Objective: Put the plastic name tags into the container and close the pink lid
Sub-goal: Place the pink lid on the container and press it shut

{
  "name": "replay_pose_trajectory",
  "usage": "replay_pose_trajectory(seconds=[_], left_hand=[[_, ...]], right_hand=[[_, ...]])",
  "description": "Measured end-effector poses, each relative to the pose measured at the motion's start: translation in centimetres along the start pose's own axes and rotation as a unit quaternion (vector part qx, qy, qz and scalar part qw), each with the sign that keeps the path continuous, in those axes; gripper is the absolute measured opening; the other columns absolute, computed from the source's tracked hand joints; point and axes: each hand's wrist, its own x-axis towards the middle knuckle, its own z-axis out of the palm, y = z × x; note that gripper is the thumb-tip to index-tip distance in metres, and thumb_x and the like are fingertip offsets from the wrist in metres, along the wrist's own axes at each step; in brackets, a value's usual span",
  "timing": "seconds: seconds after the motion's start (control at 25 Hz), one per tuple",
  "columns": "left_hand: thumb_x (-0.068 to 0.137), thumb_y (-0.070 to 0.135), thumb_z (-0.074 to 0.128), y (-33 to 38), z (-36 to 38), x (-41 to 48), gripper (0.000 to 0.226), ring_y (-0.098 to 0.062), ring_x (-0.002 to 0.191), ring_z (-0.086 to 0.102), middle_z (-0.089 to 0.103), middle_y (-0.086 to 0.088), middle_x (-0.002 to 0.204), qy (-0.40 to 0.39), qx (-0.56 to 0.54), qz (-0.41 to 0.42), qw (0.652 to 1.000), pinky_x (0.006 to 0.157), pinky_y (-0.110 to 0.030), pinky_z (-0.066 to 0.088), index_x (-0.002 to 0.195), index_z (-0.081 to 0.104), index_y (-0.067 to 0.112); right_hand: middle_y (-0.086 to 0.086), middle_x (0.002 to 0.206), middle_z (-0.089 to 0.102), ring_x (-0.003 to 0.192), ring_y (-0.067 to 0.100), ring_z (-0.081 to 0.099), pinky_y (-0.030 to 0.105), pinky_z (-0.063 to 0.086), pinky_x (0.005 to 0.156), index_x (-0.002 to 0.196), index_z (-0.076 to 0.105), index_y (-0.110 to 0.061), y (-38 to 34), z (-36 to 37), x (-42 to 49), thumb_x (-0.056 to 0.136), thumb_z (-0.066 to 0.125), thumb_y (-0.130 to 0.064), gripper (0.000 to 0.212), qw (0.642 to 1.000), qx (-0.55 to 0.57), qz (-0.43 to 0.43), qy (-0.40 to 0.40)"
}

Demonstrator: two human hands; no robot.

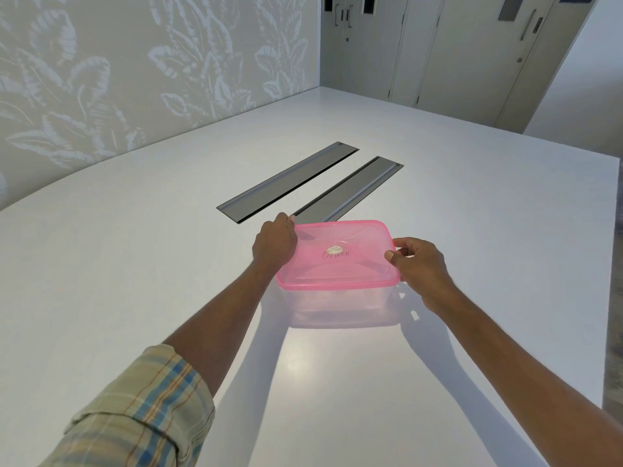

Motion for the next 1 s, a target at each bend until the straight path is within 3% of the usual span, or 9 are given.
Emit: replay_pose_trajectory(seconds=[0.2,0.28,0.36,0.44,0.56,0.64,0.76,1.0], left_hand=[[0.114,0.045,0.025,-0.3,0.4,0.0,0.048,-0.047,0.110,0.063,0.067,-0.024,0.117,0.004,-0.007,0.003,1.000,0.093,-0.049,0.050,0.125,0.057,0.011],[0.114,0.045,0.025,-0.2,0.5,0.0,0.048,-0.047,0.110,0.063,0.067,-0.023,0.117,0.006,-0.006,0.000,1.000,0.095,-0.049,0.050,0.125,0.058,0.012],[0.113,0.045,0.026,-0.1,0.6,0.0,0.047,-0.047,0.109,0.063,0.067,-0.022,0.115,0.007,-0.006,-0.001,1.000,0.095,-0.049,0.051,0.123,0.058,0.012],[0.113,0.045,0.026,-0.1,0.6,0.1,0.046,-0.046,0.107,0.063,0.066,-0.021,0.113,0.009,-0.006,-0.003,1.000,0.093,-0.048,0.051,0.118,0.058,0.012],[0.113,0.043,0.025,-0.2,0.8,0.3,0.044,-0.045,0.104,0.063,0.065,-0.020,0.110,0.010,0.011,0.005,1.000,0.084,-0.043,0.045,0.115,0.057,0.012],[0.113,0.041,0.025,-0.2,0.8,0.4,0.044,-0.044,0.102,0.064,0.065,-0.019,0.110,0.011,0.021,0.011,1.000,0.082,-0.042,0.044,0.116,0.057,0.012],[0.113,0.040,0.026,-0.4,0.9,0.6,0.043,-0.043,0.099,0.062,0.065,-0.019,0.108,0.010,0.020,0.014,1.000,0.080,-0.041,0.042,0.115,0.058,0.011],[0.112,0.036,0.026,-0.3,0.8,0.8,0.039,-0.042,0.095,0.061,0.061,-0.014,0.097,0.005,0.024,0.007,1.000,0.079,-0.040,0.041,0.110,0.056,0.010]], right_hand=[[-0.002,0.086,0.070,0.079,0.017,0.066,0.050,0.064,0.087,0.122,0.073,-0.022,0.2,0.1,0.5,0.093,0.074,-0.021,0.028,1.000,0.001,0.024,-0.011],[-0.002,0.094,0.069,0.084,0.018,0.065,0.048,0.063,0.085,0.128,0.069,-0.022,0.0,0.1,0.7,0.094,0.071,-0.021,0.034,0.999,-0.017,0.024,-0.017],[0.000,0.120,0.065,0.105,0.022,0.063,0.043,0.057,0.089,0.143,0.059,-0.027,-0.5,0.4,1.0,0.095,0.060,-0.020,0.048,0.996,-0.088,-0.021,-0.022],[0.002,0.152,0.049,0.135,0.027,0.052,0.046,0.048,0.108,0.157,0.042,-0.029,-1.0,1.6,1.6,0.098,0.048,-0.023,0.059,0.979,-0.181,-0.089,-0.044],[0.001,0.171,0.025,0.150,0.035,0.033,0.057,0.040,0.114,0.163,0.025,-0.026,-1.8,3.9,2.7,0.107,0.035,-0.055,0.064,0.940,-0.306,-0.129,-0.082],[0.006,0.161,0.039,0.141,0.037,0.041,0.056,0.045,0.105,0.155,0.037,-0.022,-2.4,4.6,4.0,0.103,0.031,-0.068,0.070,0.929,-0.342,-0.117,-0.075],[0.016,0.130,0.056,0.121,0.040,0.055,0.050,0.050,0.095,0.129,0.056,-0.014,-2.9,4.9,6.4,0.100,0.031,-0.073,0.071,0.932,-0.340,-0.110,-0.064],[0.018,0.113,0.068,0.101,0.037,0.058,0.044,0.045,0.085,0.095,0.060,-0.014,-3.8,5.0,9.6,0.097,0.023,-0.078,0.074,0.927,-0.361,-0.072,-0.077]])
